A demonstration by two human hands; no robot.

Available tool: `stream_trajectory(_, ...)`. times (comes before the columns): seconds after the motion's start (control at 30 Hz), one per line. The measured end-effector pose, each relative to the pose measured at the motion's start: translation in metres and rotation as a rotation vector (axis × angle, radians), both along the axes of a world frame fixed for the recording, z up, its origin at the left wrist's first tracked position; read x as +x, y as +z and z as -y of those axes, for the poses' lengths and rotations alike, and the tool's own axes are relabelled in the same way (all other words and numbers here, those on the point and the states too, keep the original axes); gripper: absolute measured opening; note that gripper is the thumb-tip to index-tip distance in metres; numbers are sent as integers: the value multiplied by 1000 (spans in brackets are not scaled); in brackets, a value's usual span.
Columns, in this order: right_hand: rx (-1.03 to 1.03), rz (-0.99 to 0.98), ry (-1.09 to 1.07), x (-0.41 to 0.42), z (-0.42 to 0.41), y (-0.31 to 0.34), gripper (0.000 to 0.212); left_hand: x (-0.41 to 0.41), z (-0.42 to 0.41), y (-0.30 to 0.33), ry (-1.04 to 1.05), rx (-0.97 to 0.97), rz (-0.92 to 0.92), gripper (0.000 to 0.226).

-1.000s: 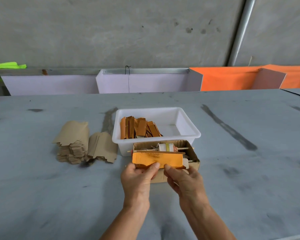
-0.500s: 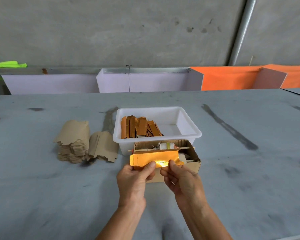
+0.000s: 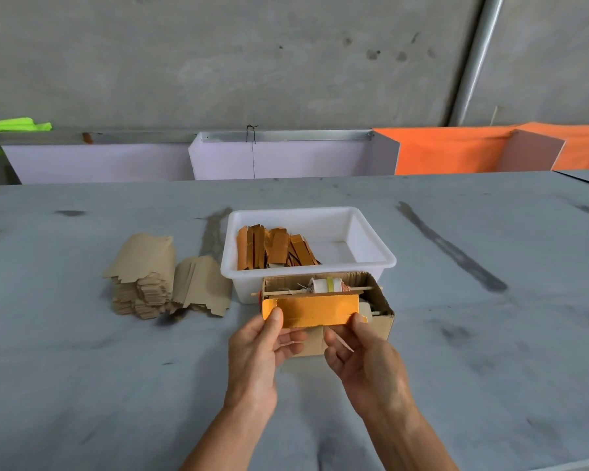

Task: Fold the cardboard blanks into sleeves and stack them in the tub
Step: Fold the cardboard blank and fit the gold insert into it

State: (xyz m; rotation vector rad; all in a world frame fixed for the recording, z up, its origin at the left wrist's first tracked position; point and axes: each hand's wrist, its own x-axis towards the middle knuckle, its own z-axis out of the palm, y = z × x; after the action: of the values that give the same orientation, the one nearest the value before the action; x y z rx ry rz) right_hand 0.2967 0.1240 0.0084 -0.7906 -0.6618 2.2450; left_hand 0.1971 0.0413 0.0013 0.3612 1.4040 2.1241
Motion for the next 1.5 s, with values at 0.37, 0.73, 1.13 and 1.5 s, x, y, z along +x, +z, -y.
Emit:
stream_trajectory(0.37, 24, -123, -8, 7, -9, 2, 18, -8, 0, 14, -179, 42, 180, 26)
stream_trajectory(0.73, 148, -93, 101, 7, 6, -9, 17, -6, 1, 10, -166, -165, -50, 20)
stream_trajectory(1.13, 151, -117, 140, 5, 13, -9, 17, -6, 2, 19, -264, -256, -312, 23)
stream_trajectory(1.5, 287, 162, 150, 1, 17, -9, 7, -6, 2, 17, -242, -329, -466, 17)
